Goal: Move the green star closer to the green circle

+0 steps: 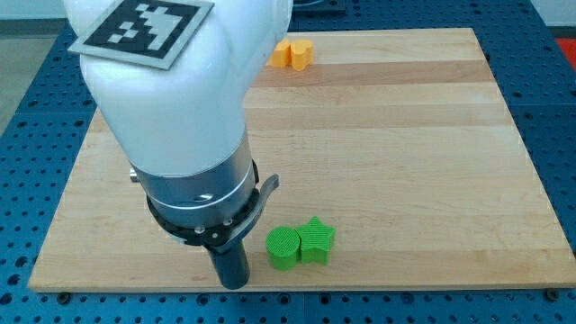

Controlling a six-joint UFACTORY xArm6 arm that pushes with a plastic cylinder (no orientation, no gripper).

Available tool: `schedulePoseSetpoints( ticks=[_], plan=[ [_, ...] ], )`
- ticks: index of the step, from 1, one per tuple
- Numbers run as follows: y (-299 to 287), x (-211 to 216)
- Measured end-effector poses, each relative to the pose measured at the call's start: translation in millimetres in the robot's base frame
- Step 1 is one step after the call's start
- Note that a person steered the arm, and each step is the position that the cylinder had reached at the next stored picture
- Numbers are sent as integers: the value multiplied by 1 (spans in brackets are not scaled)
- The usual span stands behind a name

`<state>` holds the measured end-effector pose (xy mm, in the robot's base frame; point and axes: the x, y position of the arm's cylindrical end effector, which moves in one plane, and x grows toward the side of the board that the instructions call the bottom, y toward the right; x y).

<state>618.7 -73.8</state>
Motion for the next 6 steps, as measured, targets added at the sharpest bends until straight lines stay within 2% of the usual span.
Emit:
schedulePoseSetpoints(
  ticks=[2, 5, 6],
  plan=[
    [35, 0],
    [54, -2],
    [55, -75]
  ],
)
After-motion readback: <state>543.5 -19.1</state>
